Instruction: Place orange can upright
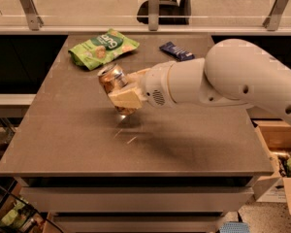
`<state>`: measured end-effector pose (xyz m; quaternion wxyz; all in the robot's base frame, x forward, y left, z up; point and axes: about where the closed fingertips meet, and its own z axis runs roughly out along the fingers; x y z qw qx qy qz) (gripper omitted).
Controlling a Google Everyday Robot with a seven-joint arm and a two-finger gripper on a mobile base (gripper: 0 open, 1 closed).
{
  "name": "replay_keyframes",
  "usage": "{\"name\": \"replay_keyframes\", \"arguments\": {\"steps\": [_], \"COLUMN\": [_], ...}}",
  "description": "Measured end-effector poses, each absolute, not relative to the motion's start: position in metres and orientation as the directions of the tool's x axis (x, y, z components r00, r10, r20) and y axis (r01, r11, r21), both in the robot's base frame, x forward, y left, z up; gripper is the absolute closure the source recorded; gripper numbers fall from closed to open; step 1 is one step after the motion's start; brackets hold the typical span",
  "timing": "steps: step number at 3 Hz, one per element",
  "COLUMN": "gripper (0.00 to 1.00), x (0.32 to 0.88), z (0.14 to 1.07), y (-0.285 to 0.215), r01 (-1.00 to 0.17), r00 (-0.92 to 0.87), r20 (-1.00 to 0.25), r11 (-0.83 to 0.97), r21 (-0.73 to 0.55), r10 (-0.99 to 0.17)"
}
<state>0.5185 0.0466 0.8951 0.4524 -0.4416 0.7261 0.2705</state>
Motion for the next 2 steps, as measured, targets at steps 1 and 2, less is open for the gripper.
{"name": "replay_keyframes", "arguments": {"steps": [1, 2], "gripper": [1.00, 1.00], "x": [0.527, 0.539], "z": [0.885, 0.873], "y": [0.049, 0.050], "r01": [-0.891, -0.892], "r00": [-0.214, -0.232], "r20": [-0.910, -0.921], "r11": [0.454, 0.447], "r21": [0.032, 0.073], "r10": [-0.355, -0.313]}}
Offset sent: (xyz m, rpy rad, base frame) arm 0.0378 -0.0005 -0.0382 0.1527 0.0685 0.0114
